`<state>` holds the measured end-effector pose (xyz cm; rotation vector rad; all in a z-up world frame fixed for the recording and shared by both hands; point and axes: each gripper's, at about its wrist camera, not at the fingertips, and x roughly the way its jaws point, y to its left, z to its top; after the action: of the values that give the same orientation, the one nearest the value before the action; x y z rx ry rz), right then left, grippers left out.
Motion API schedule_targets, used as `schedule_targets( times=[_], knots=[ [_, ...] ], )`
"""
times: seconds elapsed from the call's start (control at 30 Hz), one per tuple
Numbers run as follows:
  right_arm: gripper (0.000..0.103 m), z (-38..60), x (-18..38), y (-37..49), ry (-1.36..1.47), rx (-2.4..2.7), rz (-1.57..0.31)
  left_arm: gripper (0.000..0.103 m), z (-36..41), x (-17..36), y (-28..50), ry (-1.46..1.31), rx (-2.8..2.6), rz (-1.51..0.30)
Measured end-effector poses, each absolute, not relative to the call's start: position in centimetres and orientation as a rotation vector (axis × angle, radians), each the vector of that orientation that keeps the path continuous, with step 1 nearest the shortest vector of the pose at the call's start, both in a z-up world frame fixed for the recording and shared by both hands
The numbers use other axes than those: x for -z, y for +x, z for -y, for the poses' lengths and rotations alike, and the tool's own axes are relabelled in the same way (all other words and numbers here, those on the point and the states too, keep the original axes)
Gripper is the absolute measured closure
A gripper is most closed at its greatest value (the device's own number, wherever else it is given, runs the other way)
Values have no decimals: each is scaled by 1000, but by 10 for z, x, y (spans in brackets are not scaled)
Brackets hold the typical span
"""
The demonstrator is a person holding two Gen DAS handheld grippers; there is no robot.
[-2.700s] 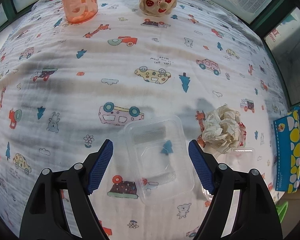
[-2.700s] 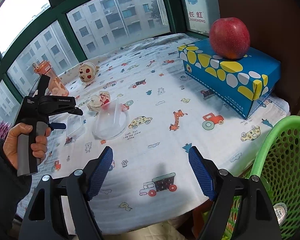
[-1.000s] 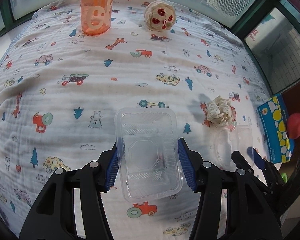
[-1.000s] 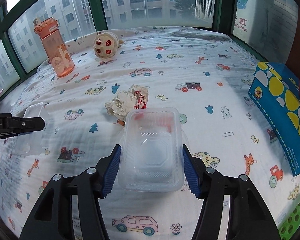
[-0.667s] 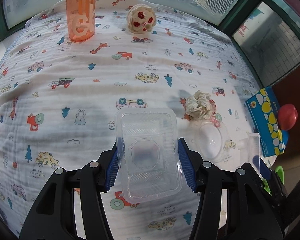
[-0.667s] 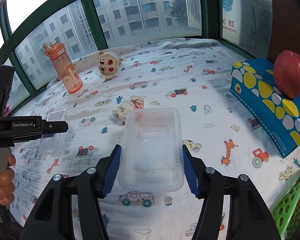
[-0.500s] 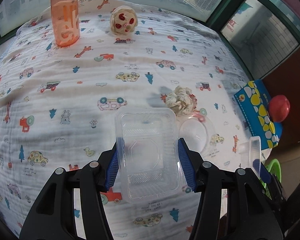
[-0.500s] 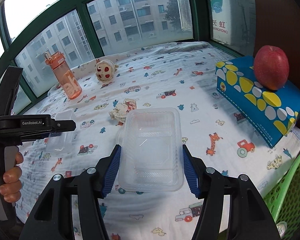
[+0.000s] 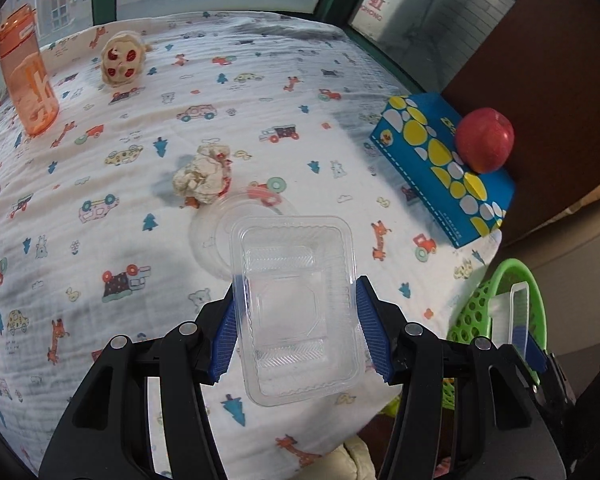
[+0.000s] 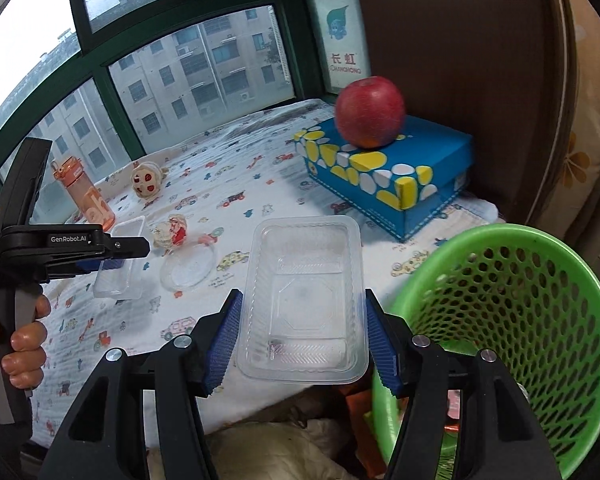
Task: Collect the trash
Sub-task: 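Lift the clear plastic box with the left tool and carry it over the wastebasket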
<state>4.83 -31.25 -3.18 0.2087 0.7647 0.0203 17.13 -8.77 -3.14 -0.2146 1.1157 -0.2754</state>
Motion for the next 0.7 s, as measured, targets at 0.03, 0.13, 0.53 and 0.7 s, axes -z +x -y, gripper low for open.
schedule_targets(
  times=[0.03,0.13,0.53,0.7],
  knots=[
    [46,323,32,44,214,4,-763,49,96,30,170,-206,290,-1115],
    [46,354,35,30,237,79,-769,49,122,24,166,-174,335,-1113],
    [36,438,54,2,310,261,-797,49,217,10,145,-56,500,-1116],
    [34,453,53,-15,340,285,-776,49,252,11,136,-14,573,-1121]
  ],
)
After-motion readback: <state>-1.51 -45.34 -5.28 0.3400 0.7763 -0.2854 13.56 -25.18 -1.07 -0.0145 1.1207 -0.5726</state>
